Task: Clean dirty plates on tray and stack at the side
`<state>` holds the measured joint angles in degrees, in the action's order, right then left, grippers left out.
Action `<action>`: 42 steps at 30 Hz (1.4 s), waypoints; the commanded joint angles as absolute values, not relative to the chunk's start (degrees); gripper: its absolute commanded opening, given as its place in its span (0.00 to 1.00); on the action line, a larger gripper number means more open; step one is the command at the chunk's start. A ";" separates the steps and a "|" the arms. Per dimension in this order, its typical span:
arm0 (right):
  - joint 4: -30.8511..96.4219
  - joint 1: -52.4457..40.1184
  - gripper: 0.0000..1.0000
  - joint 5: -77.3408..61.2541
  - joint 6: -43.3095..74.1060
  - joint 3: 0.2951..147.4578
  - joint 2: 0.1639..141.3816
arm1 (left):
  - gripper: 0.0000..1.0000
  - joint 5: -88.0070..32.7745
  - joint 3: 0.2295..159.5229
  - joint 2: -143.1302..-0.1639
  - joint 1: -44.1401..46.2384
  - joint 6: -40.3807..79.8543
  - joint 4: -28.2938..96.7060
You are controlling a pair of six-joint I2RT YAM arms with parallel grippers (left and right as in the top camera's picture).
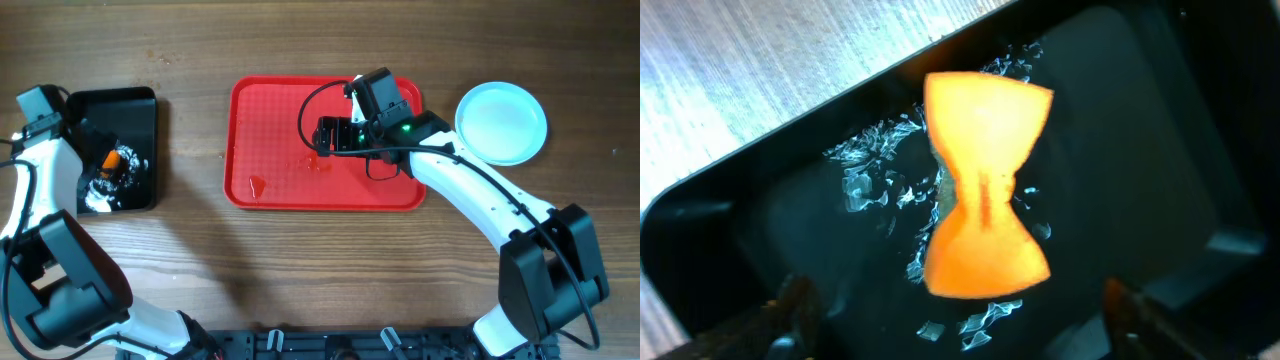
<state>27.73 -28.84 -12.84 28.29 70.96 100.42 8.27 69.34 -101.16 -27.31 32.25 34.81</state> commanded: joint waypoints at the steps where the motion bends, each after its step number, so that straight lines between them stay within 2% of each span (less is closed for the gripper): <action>1: 27.40 -28.88 1.00 -17.41 27.46 70.83 100.92 | 0.91 0.47 69.34 -101.43 -27.64 31.99 34.33; 4: 27.51 -28.86 1.00 -15.40 26.94 70.91 97.78 | 0.80 -3.44 69.34 -100.16 -27.64 31.97 35.20; 7: 28.01 -28.88 1.00 -10.74 25.41 70.91 92.47 | 0.80 -8.14 69.34 -97.93 -27.64 31.92 36.23; 10: 29.06 -28.88 1.00 -8.47 22.13 70.91 85.03 | 0.87 -12.67 69.34 -95.53 -27.64 31.94 36.40; 12: 30.17 -28.88 1.00 -8.49 20.14 70.91 79.85 | 1.00 -15.05 69.34 -94.30 -27.64 31.99 35.86; 18: 40.27 -28.93 1.00 -3.90 18.09 70.78 65.84 | 1.00 -16.03 69.34 -93.76 -27.59 31.97 35.55; 27: 54.87 -28.93 1.00 -4.01 23.35 70.81 64.64 | 1.00 -16.03 69.34 -93.76 -27.59 31.97 35.57; 42: 57.04 -28.93 1.00 -3.88 22.57 70.81 67.61 | 1.00 -16.03 69.34 -93.76 -27.59 31.97 35.57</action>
<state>56.23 -28.84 -4.82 22.46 70.85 67.20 -14.94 69.34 -94.39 -27.51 32.23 35.75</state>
